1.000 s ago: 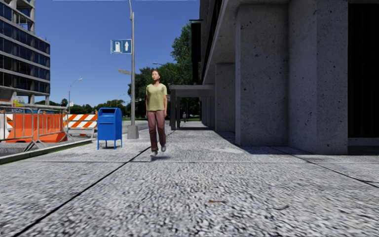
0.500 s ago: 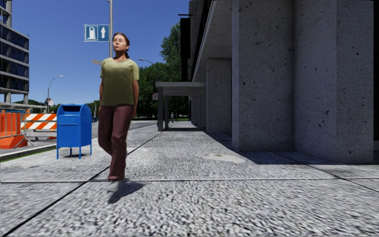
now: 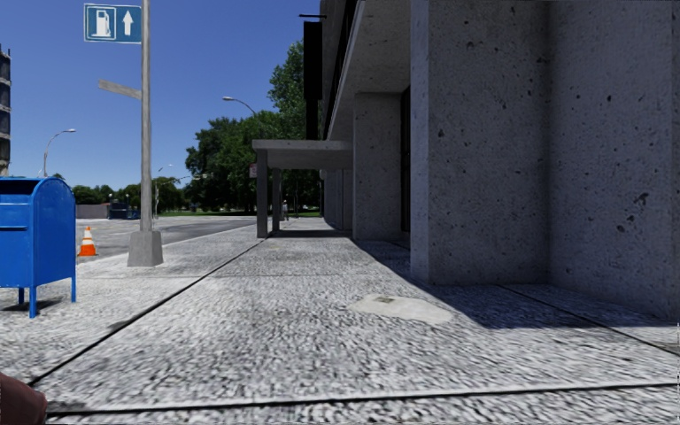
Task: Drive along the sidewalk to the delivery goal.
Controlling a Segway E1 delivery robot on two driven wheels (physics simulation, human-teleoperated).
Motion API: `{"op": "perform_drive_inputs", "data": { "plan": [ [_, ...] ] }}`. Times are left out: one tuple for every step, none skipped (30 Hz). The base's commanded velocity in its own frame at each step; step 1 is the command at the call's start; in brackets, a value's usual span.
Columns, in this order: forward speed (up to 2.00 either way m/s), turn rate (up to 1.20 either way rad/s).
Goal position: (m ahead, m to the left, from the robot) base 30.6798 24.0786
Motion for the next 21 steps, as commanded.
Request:
{"op": "perform_drive_inputs", "data": {
  "plan": [
    [2.00, 0.00],
    [2.00, 0.00],
    [2.00, 0.00],
    [2.00, 0.00],
    [2.00, 0.00],
    [2.00, 0.00],
    [2.00, 0.00],
    [2.00, 0.00],
    [2.00, 0.00],
    [2.00, 0.00],
    [2.00, 0.00],
    [2.00, 0.00],
    [2.00, 0.07],
    [2.00, 0.17],
    [2.00, 0.17],
    [2.00, 0.26],
    [2.00, 0.38],
    [2.00, 0.43],
    [2.00, 0.43],
    [2.00, 0.44],
    [2.00, 0.45]
  ]
}}
